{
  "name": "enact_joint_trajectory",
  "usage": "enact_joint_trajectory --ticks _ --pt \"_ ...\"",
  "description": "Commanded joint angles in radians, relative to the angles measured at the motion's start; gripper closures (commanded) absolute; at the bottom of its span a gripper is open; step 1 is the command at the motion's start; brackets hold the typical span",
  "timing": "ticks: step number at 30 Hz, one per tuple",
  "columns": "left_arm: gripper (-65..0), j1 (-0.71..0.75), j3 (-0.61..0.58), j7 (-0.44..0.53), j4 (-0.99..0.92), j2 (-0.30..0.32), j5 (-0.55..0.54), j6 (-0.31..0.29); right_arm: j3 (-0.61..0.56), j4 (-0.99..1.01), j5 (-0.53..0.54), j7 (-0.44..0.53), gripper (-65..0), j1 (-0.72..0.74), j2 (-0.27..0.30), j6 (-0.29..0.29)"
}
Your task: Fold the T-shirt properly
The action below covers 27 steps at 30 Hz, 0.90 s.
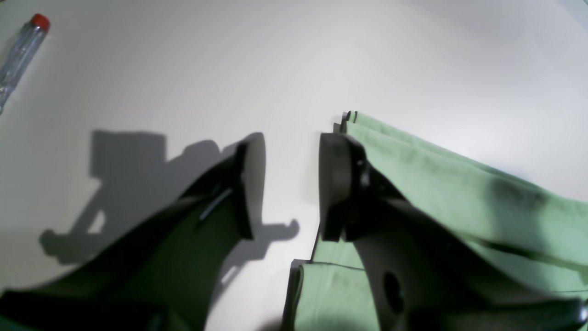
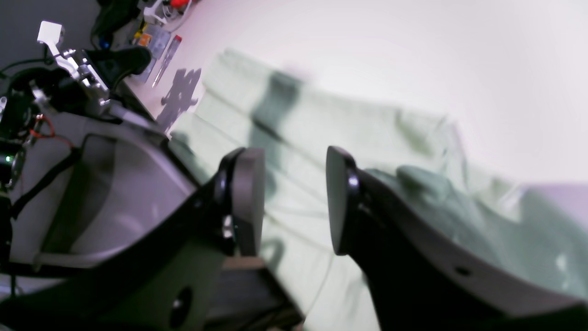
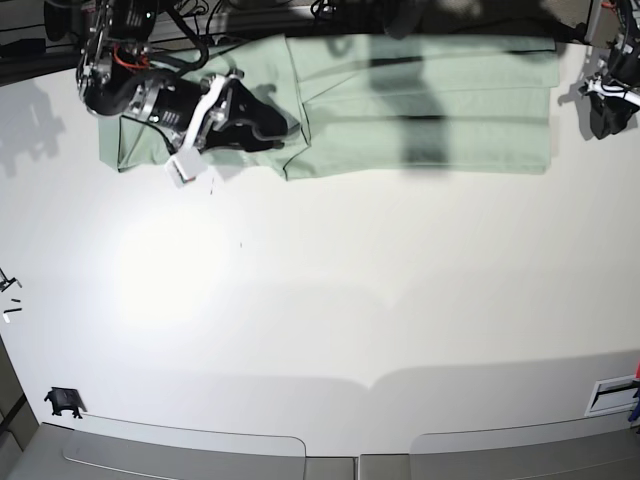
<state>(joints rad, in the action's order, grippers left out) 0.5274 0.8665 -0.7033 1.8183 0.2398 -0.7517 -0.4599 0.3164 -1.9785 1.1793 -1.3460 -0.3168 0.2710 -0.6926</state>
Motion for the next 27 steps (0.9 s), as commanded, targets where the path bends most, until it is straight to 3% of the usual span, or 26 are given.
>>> enact_joint_trajectory --ticks 1,5,7,11,14,19,24,27 --pt "-18.1 0.004 0.01 0.024 0.014 0.01 -0.016 -0.004 0.005 -0.018 0.016 0.031 -21.0 0.023 0.008 -0.006" --pt "-18.2 0.005 0.01 0.028 -0.005 0.007 0.003 -0.002 0.005 -0.018 -0.121 0.107 -21.0 0.073 0.002 -0.006" --pt "-18.2 0.005 0.011 0.046 -0.035 0.007 0.01 0.027 0.005 -0.018 -0.233 0.165 -21.0 0.085 0.003 -0.006" --pt "-18.2 0.004 0.011 0.053 -0.111 0.007 -0.035 0.026 0.005 -0.018 -0.449 0.283 -21.0 0.087 0.003 -0.006" --pt "-18.1 0.001 0.011 0.053 -0.181 0.007 -0.101 0.018 0.005 -0.018 -0.571 0.36 -21.0 0.087 0.003 0.087" --pt "-18.2 0.001 0.011 0.023 -0.343 0.007 -0.2 -0.079 0.005 -0.018 -0.72 0.402 -21.0 0.087 0.003 0.189" --pt "-26.5 -0.031 0.01 -0.1 -0.475 0.007 -0.333 -0.198 0.005 -0.017 -0.731 0.427 -21.0 0.087 0.003 0.196" --pt "-28.4 -0.075 0.009 -0.147 -0.512 0.007 -0.339 -0.223 0.005 -0.01 -0.731 0.428 -21.0 0.087 0.003 0.196"
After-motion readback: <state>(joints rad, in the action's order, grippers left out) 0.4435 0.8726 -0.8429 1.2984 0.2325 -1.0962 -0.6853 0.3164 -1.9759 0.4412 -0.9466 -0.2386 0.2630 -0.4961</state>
